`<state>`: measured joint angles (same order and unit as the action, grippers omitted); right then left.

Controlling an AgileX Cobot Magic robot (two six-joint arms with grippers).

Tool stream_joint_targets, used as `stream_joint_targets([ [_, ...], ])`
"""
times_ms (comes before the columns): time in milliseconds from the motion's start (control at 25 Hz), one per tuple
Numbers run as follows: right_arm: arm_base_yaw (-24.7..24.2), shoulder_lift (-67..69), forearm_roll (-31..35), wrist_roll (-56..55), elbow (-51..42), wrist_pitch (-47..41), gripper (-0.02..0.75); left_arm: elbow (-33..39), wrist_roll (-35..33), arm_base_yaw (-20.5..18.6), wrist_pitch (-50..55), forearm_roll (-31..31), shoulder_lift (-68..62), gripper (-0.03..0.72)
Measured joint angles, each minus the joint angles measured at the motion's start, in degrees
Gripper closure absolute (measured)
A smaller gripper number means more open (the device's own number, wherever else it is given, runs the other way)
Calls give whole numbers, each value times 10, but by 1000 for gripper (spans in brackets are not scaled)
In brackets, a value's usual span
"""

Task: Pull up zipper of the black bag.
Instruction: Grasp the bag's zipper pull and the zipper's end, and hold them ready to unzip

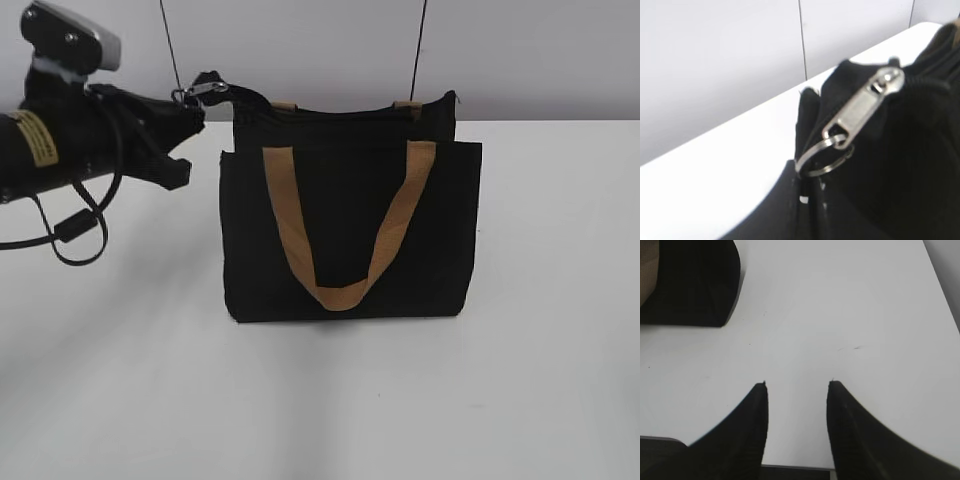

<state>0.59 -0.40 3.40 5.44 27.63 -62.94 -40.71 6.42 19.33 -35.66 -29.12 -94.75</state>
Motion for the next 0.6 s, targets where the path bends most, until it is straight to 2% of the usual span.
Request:
stream_joint_targets([
  [320, 0, 0, 0, 0, 0, 0, 428, 0, 0, 4, 16, -3, 85, 680],
  [600, 0, 0, 0, 0, 0, 0, 428, 1, 6, 34, 50, -5, 111, 680],
])
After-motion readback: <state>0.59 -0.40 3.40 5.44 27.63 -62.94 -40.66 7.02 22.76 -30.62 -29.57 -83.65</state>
